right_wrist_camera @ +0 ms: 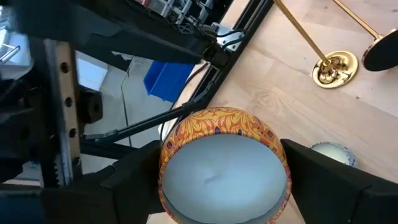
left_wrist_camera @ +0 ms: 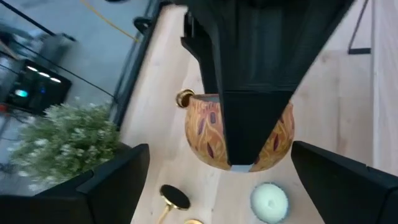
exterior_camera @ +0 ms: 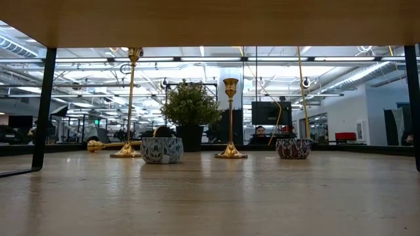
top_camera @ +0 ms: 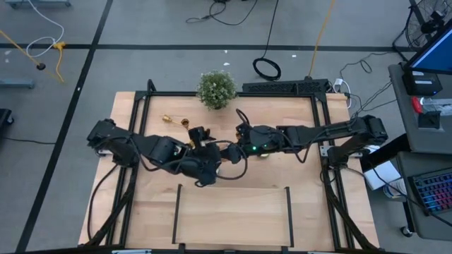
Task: Pick & Place candle stick holders
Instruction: Put the yellow scented candle on the shelf
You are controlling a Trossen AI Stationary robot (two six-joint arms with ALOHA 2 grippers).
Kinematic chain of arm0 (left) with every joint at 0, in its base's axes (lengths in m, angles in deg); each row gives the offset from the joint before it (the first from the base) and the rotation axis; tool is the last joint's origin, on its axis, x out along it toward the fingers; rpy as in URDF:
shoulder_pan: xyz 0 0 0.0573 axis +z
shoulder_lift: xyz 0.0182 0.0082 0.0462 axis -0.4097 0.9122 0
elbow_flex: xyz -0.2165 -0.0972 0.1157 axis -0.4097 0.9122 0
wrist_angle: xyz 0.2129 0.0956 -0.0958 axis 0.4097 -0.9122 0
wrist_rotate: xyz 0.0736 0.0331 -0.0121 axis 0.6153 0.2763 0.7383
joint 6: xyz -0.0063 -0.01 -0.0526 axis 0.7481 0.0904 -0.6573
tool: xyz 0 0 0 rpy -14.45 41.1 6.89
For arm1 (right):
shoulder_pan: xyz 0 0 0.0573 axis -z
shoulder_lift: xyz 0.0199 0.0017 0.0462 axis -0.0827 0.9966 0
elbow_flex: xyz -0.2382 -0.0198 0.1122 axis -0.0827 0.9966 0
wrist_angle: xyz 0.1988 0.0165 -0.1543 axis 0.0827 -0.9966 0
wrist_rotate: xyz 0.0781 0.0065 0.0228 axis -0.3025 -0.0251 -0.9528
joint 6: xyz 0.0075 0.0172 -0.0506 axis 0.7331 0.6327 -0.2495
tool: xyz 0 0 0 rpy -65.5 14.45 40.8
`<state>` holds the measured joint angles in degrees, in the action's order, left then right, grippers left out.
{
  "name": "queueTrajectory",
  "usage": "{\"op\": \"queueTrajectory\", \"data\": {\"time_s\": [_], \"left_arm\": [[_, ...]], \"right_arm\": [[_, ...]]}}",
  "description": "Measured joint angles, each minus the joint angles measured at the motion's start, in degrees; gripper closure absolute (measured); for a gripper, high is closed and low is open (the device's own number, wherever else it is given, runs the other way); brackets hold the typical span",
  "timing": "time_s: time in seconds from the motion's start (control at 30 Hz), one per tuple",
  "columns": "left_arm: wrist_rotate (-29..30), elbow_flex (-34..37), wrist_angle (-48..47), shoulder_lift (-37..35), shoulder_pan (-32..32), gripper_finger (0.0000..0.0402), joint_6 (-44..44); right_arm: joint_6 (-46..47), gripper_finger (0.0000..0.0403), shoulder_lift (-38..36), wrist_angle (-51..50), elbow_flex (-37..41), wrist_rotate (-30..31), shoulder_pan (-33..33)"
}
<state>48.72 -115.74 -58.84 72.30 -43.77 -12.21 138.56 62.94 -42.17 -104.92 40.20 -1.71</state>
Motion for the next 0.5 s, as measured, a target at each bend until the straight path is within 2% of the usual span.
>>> {"op": "queueTrajectory", "data": {"time_s": [0.5], "left_arm": [[-2.4, 0.1, 4.3, 3.0, 1.9, 0.0007, 6.2]], "right_arm": [[-0.2, 0.0099, 0.0, 0.0, 0.0, 0.7, 0.0]]}}
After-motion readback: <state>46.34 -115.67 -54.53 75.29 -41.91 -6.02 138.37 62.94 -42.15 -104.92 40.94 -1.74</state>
